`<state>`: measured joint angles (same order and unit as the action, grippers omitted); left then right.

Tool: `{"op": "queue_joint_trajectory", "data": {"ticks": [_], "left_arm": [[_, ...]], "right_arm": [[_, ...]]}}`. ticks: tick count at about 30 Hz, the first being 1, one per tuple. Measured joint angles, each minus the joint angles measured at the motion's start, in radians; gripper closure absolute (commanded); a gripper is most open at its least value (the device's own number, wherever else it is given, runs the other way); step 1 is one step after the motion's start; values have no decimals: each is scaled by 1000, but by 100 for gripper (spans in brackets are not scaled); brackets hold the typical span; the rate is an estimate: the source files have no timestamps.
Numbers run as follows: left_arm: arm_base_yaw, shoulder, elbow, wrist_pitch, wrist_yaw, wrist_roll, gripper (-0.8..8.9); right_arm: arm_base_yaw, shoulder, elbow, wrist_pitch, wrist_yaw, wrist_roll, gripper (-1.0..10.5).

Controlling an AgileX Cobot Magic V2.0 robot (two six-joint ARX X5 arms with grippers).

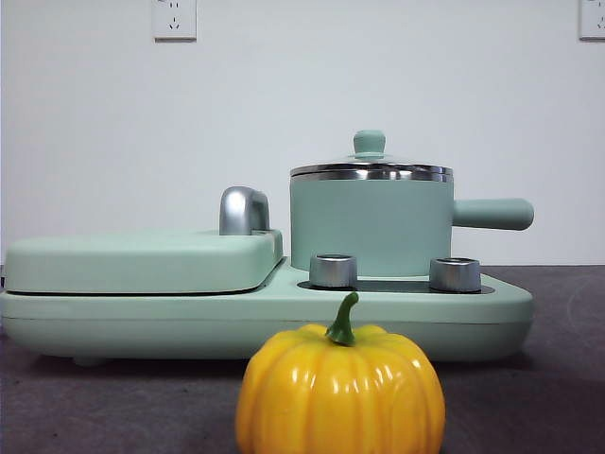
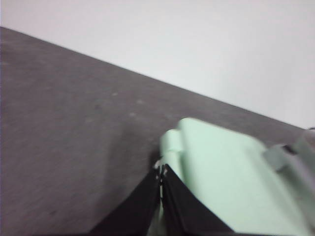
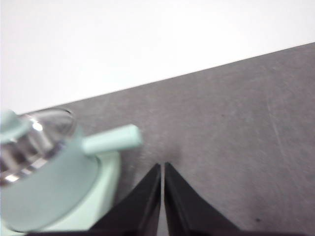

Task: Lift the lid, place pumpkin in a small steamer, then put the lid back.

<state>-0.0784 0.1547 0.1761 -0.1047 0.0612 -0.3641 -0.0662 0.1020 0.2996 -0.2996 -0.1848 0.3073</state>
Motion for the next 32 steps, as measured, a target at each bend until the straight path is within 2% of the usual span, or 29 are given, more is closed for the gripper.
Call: {"op": "queue_joint_trajectory", "data": {"ticks": [8, 13, 18, 24, 28, 30, 32], "left_arm": [[-37, 341, 317, -127, 132, -14, 805], [-57, 563, 547, -265, 219, -8, 805], [-83, 726, 709, -351, 269, 23, 806], [-140, 867, 875, -427, 327, 137, 806], [-193, 938, 984, -507, 329, 231, 806], [-217, 961, 1025, -529, 329, 280, 801], [-239, 975, 1053, -534, 330, 312, 717]], "right_arm": [[0, 211, 293, -180, -137, -9, 939], [0, 336, 460, -323, -206, -85, 939], [0, 447, 603, -431, -232, -180, 939], [0, 548, 689, -474, -333, -248, 938], [0, 599, 695, -476, -436, -259, 939], [0, 617, 695, -476, -460, -259, 938], [0, 627, 695, -477, -466, -259, 923]]}}
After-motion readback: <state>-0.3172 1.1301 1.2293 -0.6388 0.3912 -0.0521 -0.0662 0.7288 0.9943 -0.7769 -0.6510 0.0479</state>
